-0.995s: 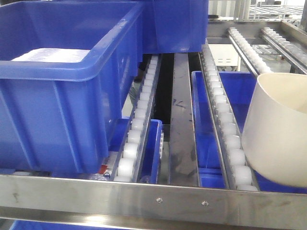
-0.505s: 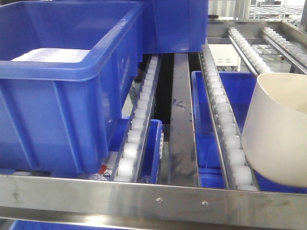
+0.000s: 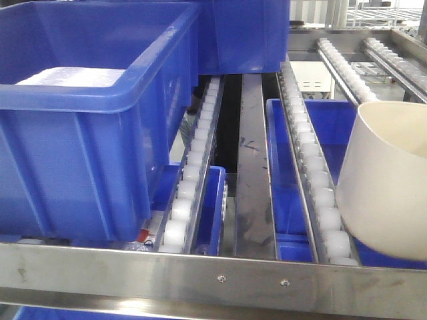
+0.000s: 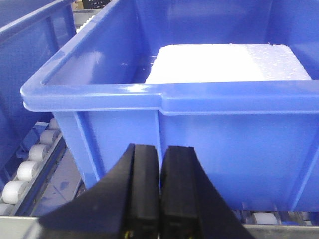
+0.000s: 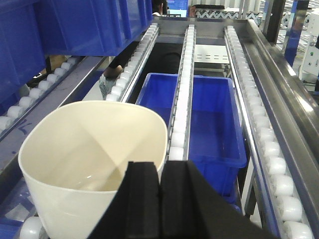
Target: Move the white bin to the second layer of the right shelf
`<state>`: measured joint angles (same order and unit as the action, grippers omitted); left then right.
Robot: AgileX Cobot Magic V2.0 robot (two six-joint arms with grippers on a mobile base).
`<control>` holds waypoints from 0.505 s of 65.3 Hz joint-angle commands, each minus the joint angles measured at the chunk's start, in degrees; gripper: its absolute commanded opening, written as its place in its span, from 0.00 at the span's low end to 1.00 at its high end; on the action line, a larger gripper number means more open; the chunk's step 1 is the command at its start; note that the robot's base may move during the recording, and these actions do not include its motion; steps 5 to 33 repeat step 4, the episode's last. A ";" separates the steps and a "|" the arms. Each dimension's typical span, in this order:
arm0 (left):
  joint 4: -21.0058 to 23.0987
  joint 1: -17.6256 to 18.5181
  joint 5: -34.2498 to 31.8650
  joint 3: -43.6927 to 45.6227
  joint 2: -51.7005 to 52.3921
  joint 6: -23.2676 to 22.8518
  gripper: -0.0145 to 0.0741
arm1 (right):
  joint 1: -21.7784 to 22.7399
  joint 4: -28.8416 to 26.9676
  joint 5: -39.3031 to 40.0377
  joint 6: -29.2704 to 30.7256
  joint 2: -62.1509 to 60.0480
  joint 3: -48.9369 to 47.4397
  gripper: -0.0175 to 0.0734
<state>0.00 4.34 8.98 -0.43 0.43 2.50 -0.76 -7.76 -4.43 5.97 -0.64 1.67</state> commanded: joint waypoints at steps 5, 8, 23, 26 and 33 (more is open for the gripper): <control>0.35 0.22 -4.89 -2.11 0.92 -0.30 0.26 | 0.36 0.11 5.28 -0.12 -1.11 -0.88 0.25; 0.35 0.22 -4.89 -2.11 0.92 -0.30 0.26 | 0.36 0.11 5.28 -0.12 -1.11 -0.88 0.25; 0.35 0.22 -4.89 -2.11 0.92 -0.30 0.26 | 0.36 0.11 5.28 -0.12 -1.11 -0.88 0.25; 0.35 0.22 -4.89 -2.11 0.92 -0.30 0.26 | 0.36 0.11 5.28 -0.12 -1.11 -0.88 0.25; 0.35 0.22 -4.89 -2.11 0.92 -0.30 0.26 | 0.36 0.11 5.28 -0.12 -1.11 -0.88 0.25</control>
